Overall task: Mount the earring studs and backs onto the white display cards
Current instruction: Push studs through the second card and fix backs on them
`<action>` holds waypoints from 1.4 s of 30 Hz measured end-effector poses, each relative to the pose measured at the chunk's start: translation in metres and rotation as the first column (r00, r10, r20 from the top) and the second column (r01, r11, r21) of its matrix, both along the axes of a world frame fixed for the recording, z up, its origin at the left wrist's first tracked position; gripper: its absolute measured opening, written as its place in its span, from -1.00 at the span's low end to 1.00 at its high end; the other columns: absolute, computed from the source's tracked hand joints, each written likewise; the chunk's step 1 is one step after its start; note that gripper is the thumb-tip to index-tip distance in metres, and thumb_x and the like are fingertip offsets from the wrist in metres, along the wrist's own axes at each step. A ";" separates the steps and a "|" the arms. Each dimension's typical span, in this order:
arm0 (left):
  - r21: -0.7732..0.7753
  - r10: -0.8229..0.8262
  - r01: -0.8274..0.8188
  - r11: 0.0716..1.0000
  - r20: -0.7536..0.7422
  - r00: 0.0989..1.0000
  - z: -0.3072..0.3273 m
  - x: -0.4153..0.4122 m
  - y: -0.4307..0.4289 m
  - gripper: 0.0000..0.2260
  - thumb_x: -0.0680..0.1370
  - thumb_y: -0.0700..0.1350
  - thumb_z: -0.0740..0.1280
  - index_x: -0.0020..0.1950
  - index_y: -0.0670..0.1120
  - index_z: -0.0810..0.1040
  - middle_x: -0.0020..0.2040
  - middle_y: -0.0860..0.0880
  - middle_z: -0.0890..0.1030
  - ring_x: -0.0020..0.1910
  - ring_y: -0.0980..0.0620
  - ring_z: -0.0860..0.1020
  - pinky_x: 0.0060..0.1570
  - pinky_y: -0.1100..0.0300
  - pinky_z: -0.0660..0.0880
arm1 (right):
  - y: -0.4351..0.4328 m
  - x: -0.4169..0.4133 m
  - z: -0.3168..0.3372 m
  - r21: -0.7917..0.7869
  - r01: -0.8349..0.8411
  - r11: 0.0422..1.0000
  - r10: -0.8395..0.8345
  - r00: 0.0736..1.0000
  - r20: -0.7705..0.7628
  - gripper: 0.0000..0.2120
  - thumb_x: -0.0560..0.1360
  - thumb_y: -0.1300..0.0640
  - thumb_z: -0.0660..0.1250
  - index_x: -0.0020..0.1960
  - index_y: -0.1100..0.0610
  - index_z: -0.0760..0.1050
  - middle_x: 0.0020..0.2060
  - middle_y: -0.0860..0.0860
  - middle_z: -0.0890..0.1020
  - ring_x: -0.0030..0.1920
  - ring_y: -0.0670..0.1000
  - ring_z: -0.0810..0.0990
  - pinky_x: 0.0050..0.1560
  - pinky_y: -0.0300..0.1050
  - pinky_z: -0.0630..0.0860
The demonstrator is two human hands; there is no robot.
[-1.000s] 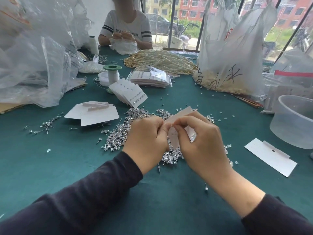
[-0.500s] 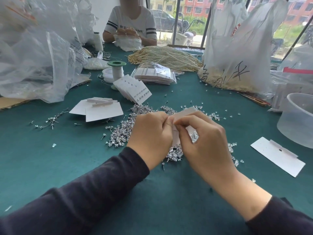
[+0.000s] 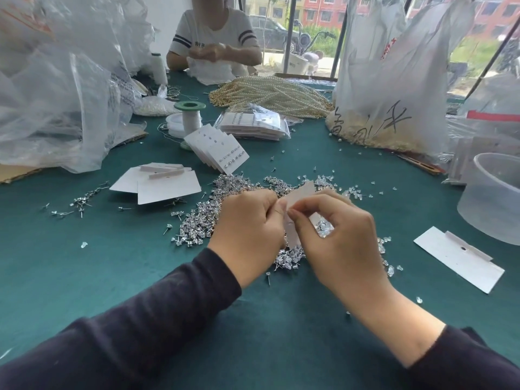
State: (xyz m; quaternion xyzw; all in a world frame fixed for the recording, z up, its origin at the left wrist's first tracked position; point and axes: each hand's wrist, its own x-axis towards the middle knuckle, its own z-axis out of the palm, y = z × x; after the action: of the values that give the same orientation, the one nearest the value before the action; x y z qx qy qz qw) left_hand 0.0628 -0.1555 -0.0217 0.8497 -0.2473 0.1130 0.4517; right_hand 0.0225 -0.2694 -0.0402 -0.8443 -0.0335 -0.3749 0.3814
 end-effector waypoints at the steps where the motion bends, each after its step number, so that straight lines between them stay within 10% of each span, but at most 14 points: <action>1: -0.003 -0.003 0.003 1.000 -0.002 1.000 0.000 0.000 0.000 -0.69 0.53 -0.19 0.23 -0.38 -0.31 0.45 -0.43 -0.24 0.56 -0.37 -0.19 0.50 -0.23 -0.02 0.40 | 0.000 0.000 0.000 0.002 -0.001 1.000 0.001 1.000 0.003 -0.91 0.36 0.33 0.40 -0.28 0.19 0.59 -0.35 -0.05 0.56 -0.26 -0.15 0.50 -0.20 -0.46 0.37; 12: -0.062 -0.053 0.046 0.997 -0.116 0.992 0.000 0.002 0.000 -0.66 0.54 -0.18 0.22 -0.43 -0.24 0.43 -0.57 -0.08 0.49 -0.61 0.12 0.39 -0.43 0.19 0.41 | 0.000 -0.002 0.001 0.059 -0.013 0.998 0.012 1.000 0.013 -0.97 0.35 0.21 0.38 -0.26 0.13 0.58 -0.31 -0.10 0.60 -0.22 -0.19 0.55 -0.15 -0.33 0.48; 18: -0.063 -0.038 0.033 0.997 -0.088 0.995 -0.001 0.002 0.000 -0.65 0.54 -0.17 0.22 -0.41 -0.30 0.44 -0.53 -0.19 0.52 -0.52 -0.06 0.44 -0.32 0.08 0.46 | 0.000 -0.003 0.002 0.094 -0.007 0.996 0.011 0.999 -0.033 -0.95 0.36 0.22 0.37 -0.27 0.13 0.57 -0.32 -0.10 0.59 -0.23 -0.14 0.55 -0.14 -0.17 0.50; 32: -0.038 -0.057 0.059 0.998 0.053 0.997 -0.004 0.000 0.001 -0.63 0.49 -0.08 0.15 -0.42 -0.30 0.43 -0.47 -0.25 0.51 -0.39 -0.18 0.46 -0.23 -0.02 0.35 | 0.003 -0.006 0.001 0.057 -0.024 0.998 0.026 0.999 -0.043 -0.91 0.37 0.28 0.40 -0.28 0.14 0.59 -0.33 -0.11 0.59 -0.24 -0.14 0.55 -0.16 -0.21 0.51; 38: -0.100 -0.290 0.284 0.954 -0.048 0.956 0.013 0.009 0.014 -0.64 0.57 -0.03 0.20 -0.42 -0.09 0.47 -0.54 -0.14 0.49 -0.57 0.05 0.38 -0.50 0.22 0.36 | 0.003 -0.008 0.012 -0.010 0.012 1.000 -0.011 0.995 0.100 -0.95 0.37 0.26 0.36 -0.27 0.19 0.54 -0.34 -0.04 0.56 -0.27 -0.12 0.49 -0.18 -0.43 0.38; 42: 0.233 0.016 -0.022 0.972 0.027 1.000 0.022 0.047 0.052 -0.85 0.48 -0.01 0.33 -0.10 -0.05 0.63 -0.39 -0.01 0.58 -0.48 0.19 0.44 -0.43 0.47 0.33 | -0.006 -0.011 0.018 -0.035 0.071 0.997 -0.062 0.975 0.214 -0.95 0.41 0.29 0.35 -0.23 0.22 0.52 -0.32 0.01 0.53 -0.27 -0.13 0.45 -0.14 -0.44 0.35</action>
State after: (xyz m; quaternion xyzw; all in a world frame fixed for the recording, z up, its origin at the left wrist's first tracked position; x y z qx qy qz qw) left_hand 0.1100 -0.1036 0.0002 0.8979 -0.2561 0.0980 0.3444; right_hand 0.0116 -0.2753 -0.0220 -0.8078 -0.0537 -0.4751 0.3449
